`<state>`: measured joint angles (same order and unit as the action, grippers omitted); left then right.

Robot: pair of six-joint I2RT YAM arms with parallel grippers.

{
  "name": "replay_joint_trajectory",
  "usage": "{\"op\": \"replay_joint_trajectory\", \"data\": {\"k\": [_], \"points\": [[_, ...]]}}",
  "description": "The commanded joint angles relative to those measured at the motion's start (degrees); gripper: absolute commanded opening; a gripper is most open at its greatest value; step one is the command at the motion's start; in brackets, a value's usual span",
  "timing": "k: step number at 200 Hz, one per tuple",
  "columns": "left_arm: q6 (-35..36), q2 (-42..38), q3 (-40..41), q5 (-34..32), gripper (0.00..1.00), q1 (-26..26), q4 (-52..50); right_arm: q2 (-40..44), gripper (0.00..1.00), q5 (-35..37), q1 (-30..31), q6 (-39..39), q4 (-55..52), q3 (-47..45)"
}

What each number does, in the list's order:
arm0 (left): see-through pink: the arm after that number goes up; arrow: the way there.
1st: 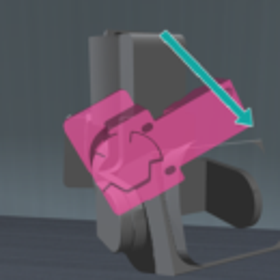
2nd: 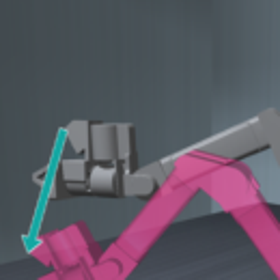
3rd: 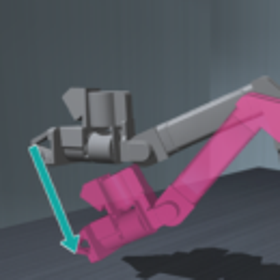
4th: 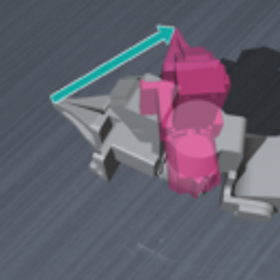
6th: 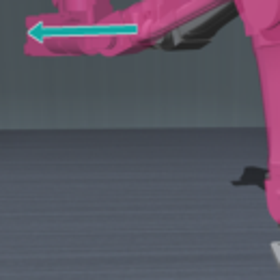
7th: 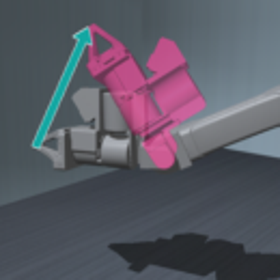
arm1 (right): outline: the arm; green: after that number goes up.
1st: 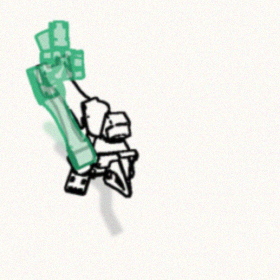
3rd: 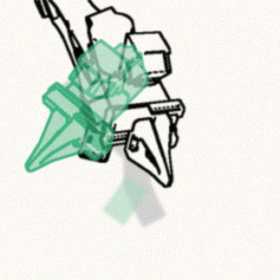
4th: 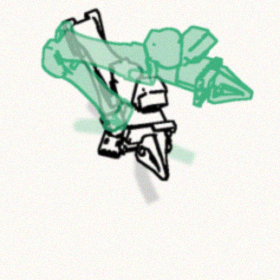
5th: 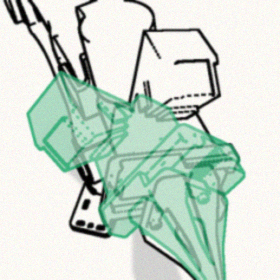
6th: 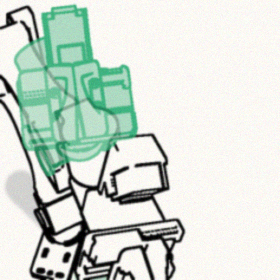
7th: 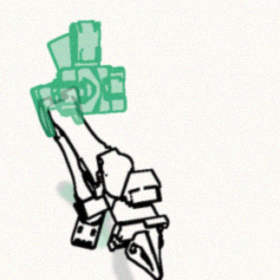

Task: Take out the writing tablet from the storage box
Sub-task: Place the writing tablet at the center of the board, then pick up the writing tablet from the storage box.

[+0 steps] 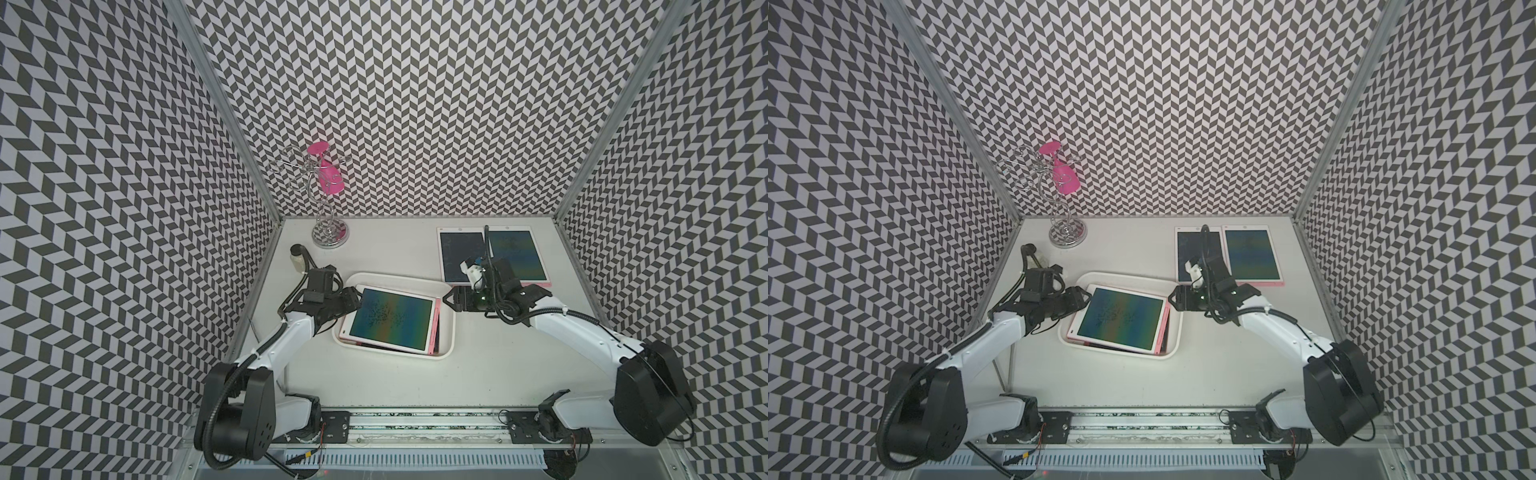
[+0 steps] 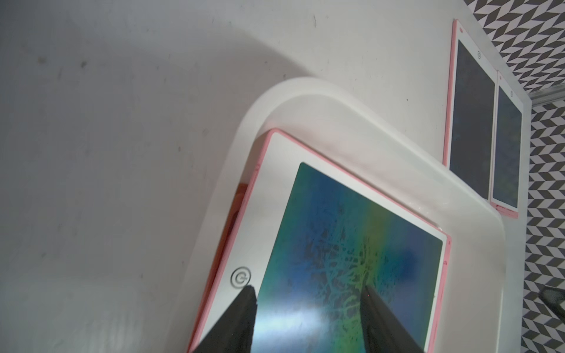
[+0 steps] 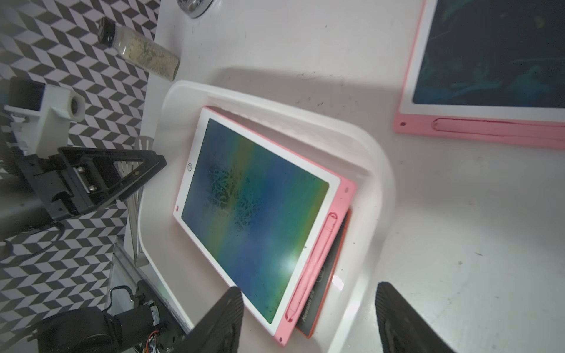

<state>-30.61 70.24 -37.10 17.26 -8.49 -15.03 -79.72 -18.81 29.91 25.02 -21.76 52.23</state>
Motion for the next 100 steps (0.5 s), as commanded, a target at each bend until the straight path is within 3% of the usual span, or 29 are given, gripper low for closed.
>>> {"op": "replay_joint_trajectory", "data": {"k": [1,100], "points": [[-0.71,-2.81,0.51,0.11,0.56,0.45,2.60,-3.72,0.69,5.78,2.63,2.41,1.17,2.64],[-3.02,-2.97,4.33,0.56,0.56,0.82,3.56,-19.38,0.72,22.47,11.87,9.97,-3.59,13.88]]}}
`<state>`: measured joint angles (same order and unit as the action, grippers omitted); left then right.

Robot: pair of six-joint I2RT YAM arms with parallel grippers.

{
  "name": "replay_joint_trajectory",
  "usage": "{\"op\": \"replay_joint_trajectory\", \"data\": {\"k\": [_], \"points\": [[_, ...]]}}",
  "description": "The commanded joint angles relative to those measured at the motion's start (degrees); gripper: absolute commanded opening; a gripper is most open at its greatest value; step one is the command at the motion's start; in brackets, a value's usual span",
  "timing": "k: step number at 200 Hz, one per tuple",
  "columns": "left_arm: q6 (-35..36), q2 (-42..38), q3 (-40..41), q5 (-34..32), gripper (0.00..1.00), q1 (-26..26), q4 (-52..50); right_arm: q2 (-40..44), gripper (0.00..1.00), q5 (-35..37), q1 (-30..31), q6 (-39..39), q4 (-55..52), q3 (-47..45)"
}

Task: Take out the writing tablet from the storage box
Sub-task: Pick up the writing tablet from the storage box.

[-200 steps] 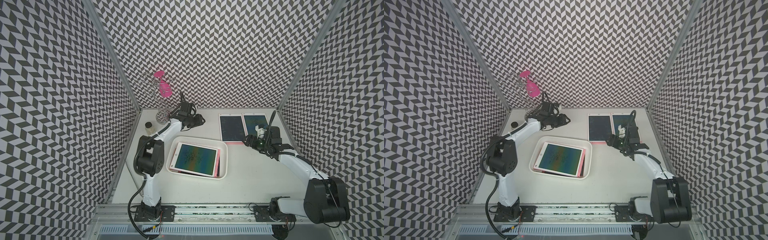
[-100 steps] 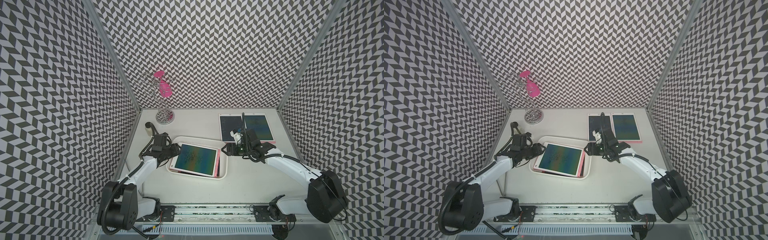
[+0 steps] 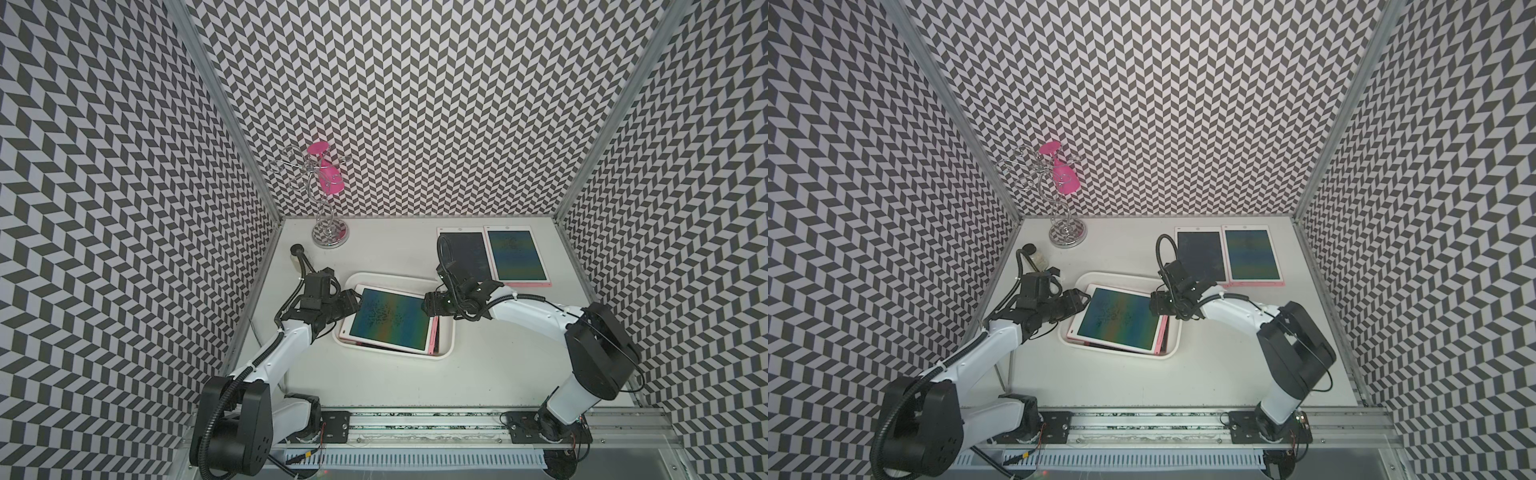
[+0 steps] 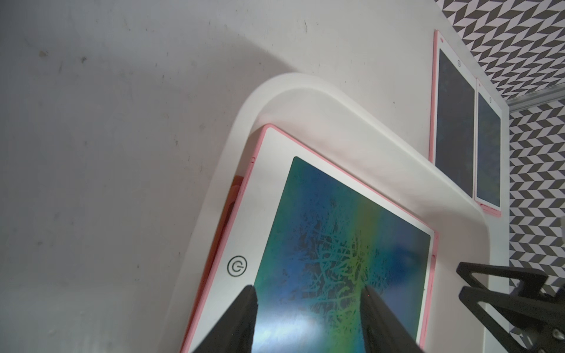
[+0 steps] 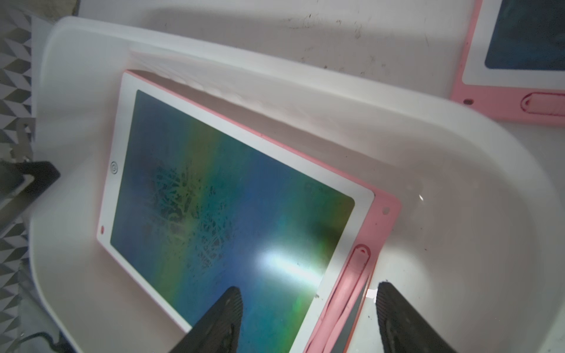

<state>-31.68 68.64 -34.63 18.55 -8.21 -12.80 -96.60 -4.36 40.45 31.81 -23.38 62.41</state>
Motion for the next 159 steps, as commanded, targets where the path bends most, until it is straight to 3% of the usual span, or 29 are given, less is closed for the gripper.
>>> {"op": "replay_joint_trajectory", "data": {"k": [1,54,89,159], "points": [[-2.05,-1.39,1.90,-0.76,0.56,0.55,1.31,-2.61,0.72,8.30,1.41,3.22,-2.09,3.86],[-4.29,-6.79,6.03,-2.54,0.56,3.74,2.61,-9.11,0.75,16.94,3.19,5.37,-7.37,9.91],[-4.38,-5.99,6.87,-2.15,0.56,6.09,1.96,-7.93,0.76,17.48,3.24,6.11,-6.26,7.32],[-11.20,-5.13,9.30,-3.35,0.57,7.76,-2.30,-3.48,0.77,15.08,3.24,6.34,-3.95,0.35]]}}
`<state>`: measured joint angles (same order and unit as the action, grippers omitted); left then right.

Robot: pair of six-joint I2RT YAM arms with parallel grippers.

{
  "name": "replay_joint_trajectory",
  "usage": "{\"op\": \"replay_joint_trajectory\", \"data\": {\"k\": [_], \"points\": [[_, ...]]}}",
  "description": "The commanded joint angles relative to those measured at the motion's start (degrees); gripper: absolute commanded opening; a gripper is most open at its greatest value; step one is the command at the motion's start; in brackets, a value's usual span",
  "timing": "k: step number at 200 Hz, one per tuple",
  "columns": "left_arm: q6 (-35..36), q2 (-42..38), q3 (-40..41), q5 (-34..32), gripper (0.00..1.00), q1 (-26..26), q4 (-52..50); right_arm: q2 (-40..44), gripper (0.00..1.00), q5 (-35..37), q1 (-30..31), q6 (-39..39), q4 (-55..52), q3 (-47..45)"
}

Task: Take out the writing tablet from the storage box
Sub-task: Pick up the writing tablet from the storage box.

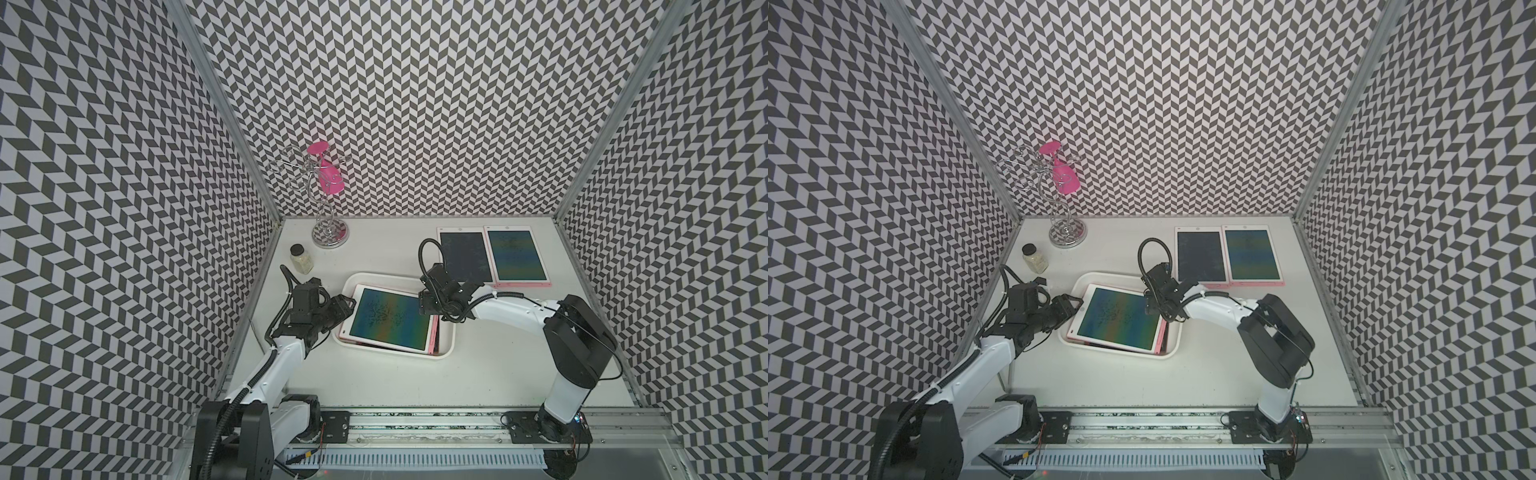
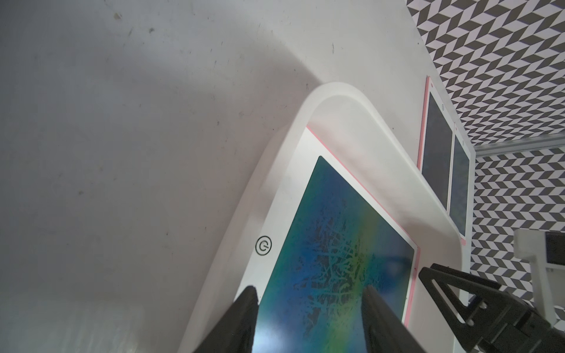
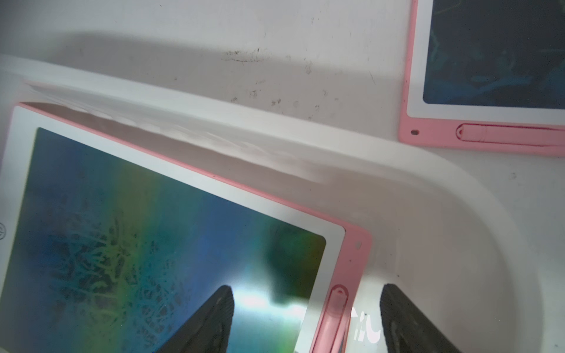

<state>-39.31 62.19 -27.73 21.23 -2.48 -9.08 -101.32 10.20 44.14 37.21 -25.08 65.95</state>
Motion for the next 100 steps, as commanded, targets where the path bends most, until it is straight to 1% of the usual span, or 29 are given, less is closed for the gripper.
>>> {"op": "replay_joint_trajectory", "data": {"k": [1,17,59,100], "points": [[-3.58,1.20,2.40,-5.95,0.57,2.04,-6.07,1.27,0.77,0.53,-0.46,0.98,-2.21,-3.33],[-3.76,0.29,2.95,-6.00,0.57,2.04,-6.47,1.90,0.78,0.45,-0.62,1.63,-1.42,-4.38],[-5.19,-4.11,4.37,-7.98,0.57,2.17,-8.10,-0.65,0.79,0.43,-0.65,1.42,-2.25,-1.93],[-4.80,-4.83,3.45,-8.26,0.57,2.18,-7.33,-4.96,0.81,2.67,-0.72,2.31,-3.62,0.21]]}}
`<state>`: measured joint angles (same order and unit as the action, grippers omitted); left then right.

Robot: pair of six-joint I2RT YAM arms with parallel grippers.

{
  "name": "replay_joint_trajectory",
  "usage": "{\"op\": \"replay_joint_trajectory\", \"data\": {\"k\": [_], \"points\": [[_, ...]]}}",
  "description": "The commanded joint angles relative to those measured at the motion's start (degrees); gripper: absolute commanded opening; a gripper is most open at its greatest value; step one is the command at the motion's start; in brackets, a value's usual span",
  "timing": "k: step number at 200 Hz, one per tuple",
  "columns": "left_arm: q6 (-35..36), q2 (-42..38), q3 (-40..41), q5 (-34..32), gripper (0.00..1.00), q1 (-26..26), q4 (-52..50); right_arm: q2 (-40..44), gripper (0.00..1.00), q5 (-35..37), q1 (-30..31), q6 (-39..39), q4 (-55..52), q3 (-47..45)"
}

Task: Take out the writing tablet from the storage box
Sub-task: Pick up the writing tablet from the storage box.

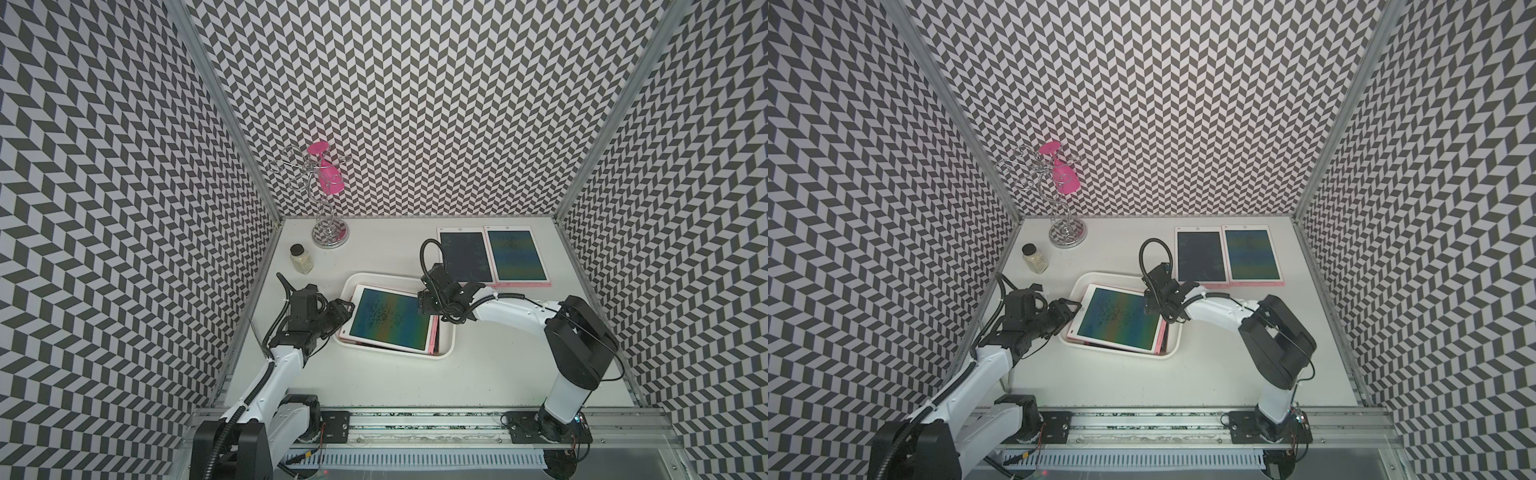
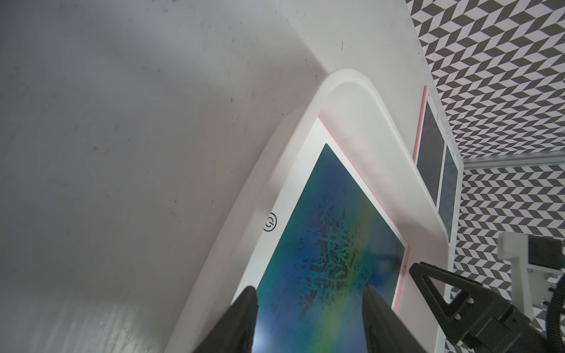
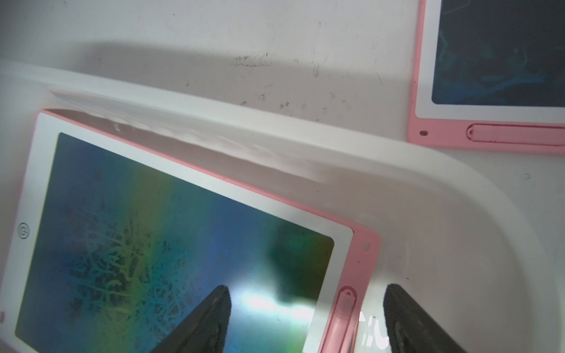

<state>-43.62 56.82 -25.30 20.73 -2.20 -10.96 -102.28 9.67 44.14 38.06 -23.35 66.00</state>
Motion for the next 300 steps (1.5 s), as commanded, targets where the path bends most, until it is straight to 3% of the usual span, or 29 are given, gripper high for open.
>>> {"op": "replay_joint_trajectory", "data": {"k": [1,94,153,182,231,300], "points": [[-0.41,0.61,1.03,-7.74,0.57,1.91,-5.46,-4.08,0.81,3.18,-0.77,1.52,-5.36,0.22],[3.84,2.48,-2.71,-9.78,0.56,1.86,-4.14,-8.15,0.88,6.00,-0.72,6.06,-7.59,3.38],[4.15,5.71,-1.59,-7.29,0.54,1.85,-1.16,-7.08,0.87,-0.67,-0.97,4.08,0.46,1.05],[4.07,5.48,-0.69,-5.94,0.54,1.86,0.33,-2.50,0.85,-1.42,-1.07,2.30,5.64,-2.18],[4.15,6.41,-0.89,-6.53,0.53,1.86,0.64,3.58,0.83,-8.78,-2.30,-1.98,16.55,-9.18],[3.63,6.35,-1.41,-7.11,0.53,1.76,0.73,6.77,0.75,-12.49,-2.48,-4.70,18.91,-11.15]]}}
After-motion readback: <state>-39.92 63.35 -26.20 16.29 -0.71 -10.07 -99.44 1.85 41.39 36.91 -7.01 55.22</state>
